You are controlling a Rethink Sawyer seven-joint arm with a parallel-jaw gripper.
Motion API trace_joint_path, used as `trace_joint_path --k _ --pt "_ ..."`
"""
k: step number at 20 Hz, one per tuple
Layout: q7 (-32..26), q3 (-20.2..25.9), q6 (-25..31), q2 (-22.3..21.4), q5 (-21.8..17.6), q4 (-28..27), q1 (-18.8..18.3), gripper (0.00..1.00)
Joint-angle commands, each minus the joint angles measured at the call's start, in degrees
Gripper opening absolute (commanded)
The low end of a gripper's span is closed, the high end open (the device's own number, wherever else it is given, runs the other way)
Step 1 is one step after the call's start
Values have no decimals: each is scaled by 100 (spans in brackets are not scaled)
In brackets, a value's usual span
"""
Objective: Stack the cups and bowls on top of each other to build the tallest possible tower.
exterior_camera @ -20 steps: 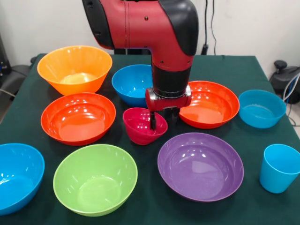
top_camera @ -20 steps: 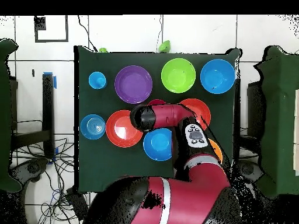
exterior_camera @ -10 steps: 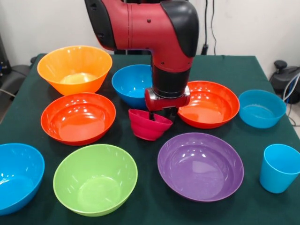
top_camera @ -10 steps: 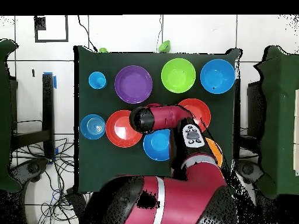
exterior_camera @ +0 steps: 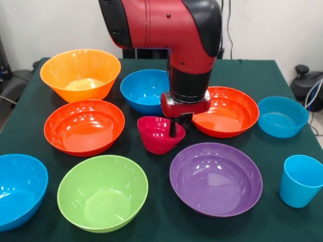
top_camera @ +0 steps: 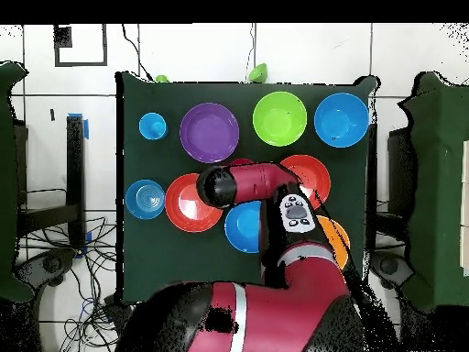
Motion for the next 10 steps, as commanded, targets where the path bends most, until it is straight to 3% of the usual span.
trace_joint_path --k 1,6,10 --pt "66 339 -466 114 -462 -48 217 0" --pt "-48 334 216 3 -267 -327 361 0" --pt "-463 292 778 -195 -245 -455 71 0"
